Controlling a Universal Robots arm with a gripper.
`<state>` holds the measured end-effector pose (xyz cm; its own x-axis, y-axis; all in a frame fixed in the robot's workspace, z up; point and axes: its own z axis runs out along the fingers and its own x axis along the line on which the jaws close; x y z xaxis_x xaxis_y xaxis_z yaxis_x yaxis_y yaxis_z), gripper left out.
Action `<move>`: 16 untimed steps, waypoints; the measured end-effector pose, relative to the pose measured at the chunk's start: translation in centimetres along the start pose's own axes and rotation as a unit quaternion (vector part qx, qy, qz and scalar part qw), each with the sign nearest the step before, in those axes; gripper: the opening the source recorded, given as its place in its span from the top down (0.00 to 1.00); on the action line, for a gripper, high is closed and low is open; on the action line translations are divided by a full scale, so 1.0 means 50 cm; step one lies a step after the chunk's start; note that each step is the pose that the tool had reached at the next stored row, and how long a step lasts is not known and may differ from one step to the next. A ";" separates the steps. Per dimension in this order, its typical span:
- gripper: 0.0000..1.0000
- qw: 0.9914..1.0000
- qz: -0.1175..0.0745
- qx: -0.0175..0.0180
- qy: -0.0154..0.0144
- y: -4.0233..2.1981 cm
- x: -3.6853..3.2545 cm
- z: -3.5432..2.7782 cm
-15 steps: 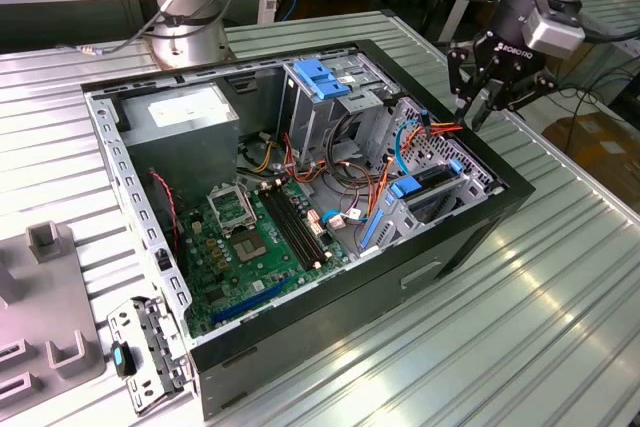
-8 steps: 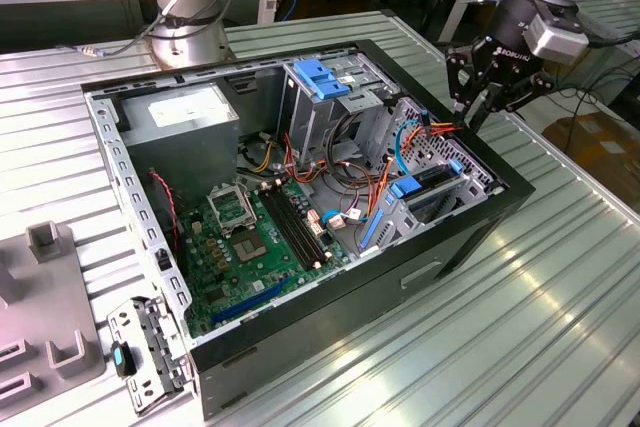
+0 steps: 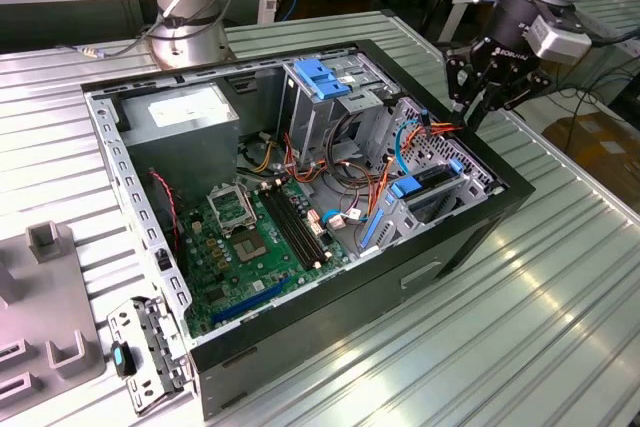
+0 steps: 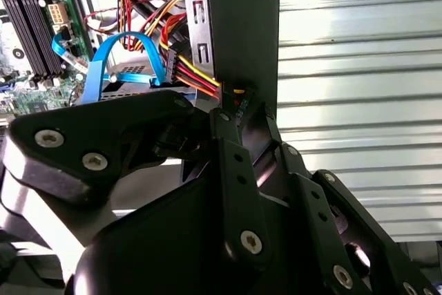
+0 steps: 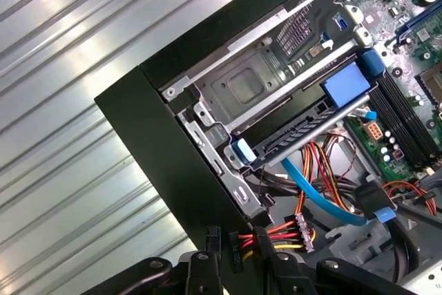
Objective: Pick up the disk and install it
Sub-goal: 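Insert the first disk wire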
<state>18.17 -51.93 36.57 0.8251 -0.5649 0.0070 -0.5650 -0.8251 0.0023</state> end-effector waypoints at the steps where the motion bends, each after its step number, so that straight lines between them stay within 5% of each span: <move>1: 0.67 1.000 -0.002 0.000 0.000 0.000 0.000 0.000; 6: 0.67 0.999 -0.034 0.000 0.000 0.000 0.000 0.001; 10: 0.67 0.999 -0.037 0.000 0.000 0.000 0.000 0.002; 16: 0.82 0.999 -0.037 0.000 0.000 -0.001 0.000 -0.009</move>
<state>18.20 -51.91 37.02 0.8646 -0.5024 0.0062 -0.5024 -0.8646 0.0026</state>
